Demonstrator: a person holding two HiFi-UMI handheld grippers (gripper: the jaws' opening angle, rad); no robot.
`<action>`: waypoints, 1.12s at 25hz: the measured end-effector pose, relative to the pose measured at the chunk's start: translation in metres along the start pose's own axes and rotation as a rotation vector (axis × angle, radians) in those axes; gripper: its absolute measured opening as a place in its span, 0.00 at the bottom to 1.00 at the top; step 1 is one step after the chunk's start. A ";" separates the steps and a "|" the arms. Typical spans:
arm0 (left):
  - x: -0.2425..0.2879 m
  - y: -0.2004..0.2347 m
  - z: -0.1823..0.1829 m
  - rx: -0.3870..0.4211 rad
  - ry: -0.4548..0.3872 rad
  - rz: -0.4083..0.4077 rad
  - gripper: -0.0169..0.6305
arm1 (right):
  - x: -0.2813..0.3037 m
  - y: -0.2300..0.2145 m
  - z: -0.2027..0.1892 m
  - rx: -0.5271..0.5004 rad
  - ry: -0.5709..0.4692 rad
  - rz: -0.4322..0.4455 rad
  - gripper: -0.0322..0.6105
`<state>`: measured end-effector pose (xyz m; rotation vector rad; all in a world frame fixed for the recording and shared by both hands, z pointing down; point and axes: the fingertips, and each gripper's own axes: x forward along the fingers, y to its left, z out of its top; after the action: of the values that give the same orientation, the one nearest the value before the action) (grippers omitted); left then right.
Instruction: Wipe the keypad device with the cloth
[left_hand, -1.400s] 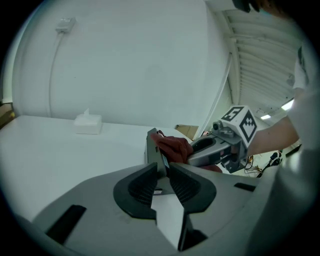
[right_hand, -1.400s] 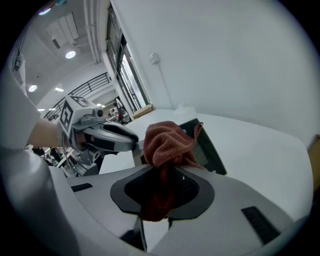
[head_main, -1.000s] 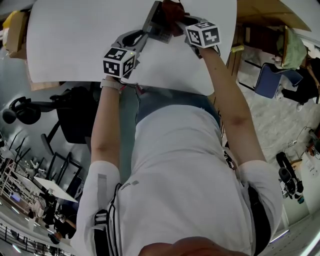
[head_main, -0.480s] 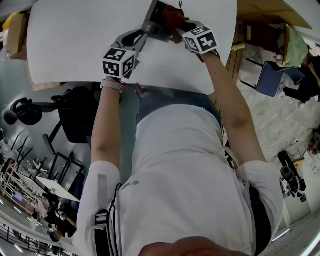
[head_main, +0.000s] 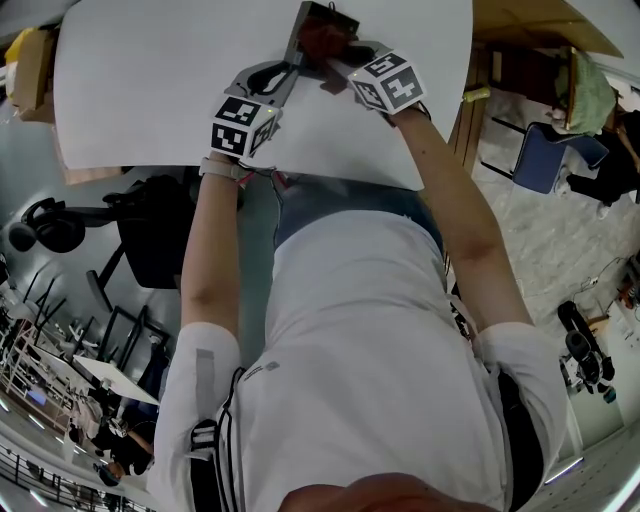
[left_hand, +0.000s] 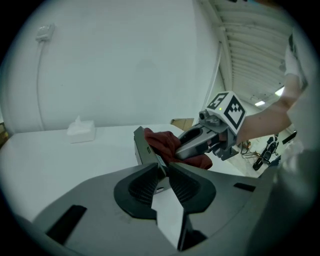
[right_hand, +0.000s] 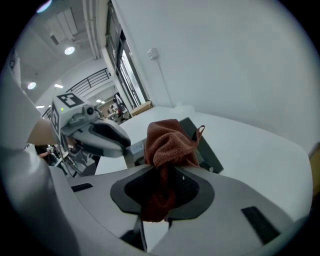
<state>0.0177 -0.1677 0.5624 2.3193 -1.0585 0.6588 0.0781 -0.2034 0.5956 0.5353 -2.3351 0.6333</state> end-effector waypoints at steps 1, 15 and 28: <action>0.001 -0.001 0.000 -0.005 -0.003 -0.006 0.14 | 0.002 0.002 0.009 0.009 -0.019 0.009 0.19; 0.005 -0.002 0.005 0.008 0.001 -0.021 0.13 | 0.017 -0.030 0.062 0.193 -0.129 -0.003 0.19; 0.006 -0.003 0.006 -0.010 -0.008 -0.039 0.13 | 0.038 -0.068 0.065 0.265 -0.095 -0.027 0.19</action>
<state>0.0247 -0.1727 0.5611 2.3300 -1.0153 0.6278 0.0550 -0.3027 0.5980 0.7294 -2.3413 0.9295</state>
